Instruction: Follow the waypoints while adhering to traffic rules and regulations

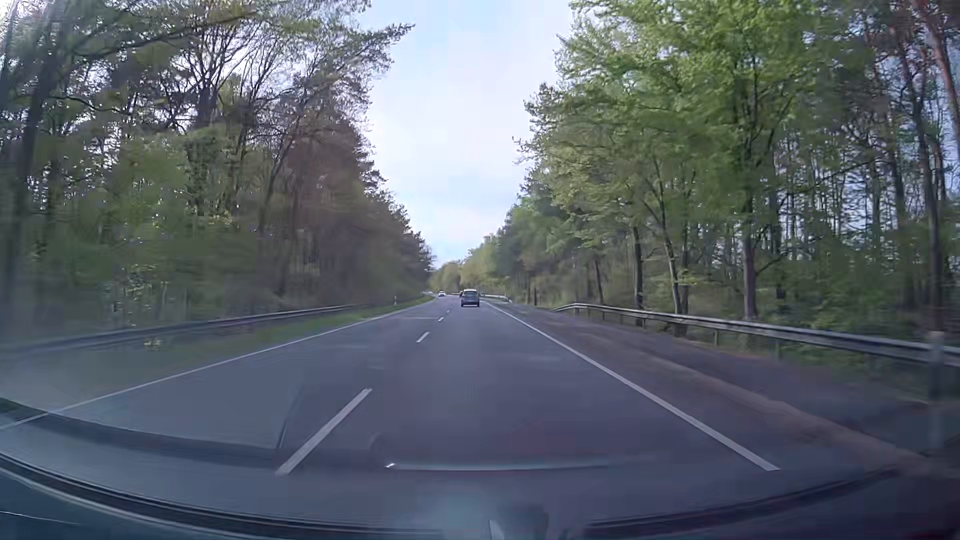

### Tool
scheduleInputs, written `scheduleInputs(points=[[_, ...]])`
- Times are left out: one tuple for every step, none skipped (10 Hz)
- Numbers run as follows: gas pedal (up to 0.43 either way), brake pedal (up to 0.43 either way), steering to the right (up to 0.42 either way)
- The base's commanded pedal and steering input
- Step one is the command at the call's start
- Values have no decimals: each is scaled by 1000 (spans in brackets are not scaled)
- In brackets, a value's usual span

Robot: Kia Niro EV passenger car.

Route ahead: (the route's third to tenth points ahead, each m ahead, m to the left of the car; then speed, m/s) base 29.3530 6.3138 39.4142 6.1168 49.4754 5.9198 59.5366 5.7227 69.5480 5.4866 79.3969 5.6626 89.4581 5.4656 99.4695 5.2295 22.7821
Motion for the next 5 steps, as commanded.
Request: scheduleInputs(points=[[209,0,-7],[209,0,-7],[197,0,-6],[197,0,-6],[189,0,-6]])
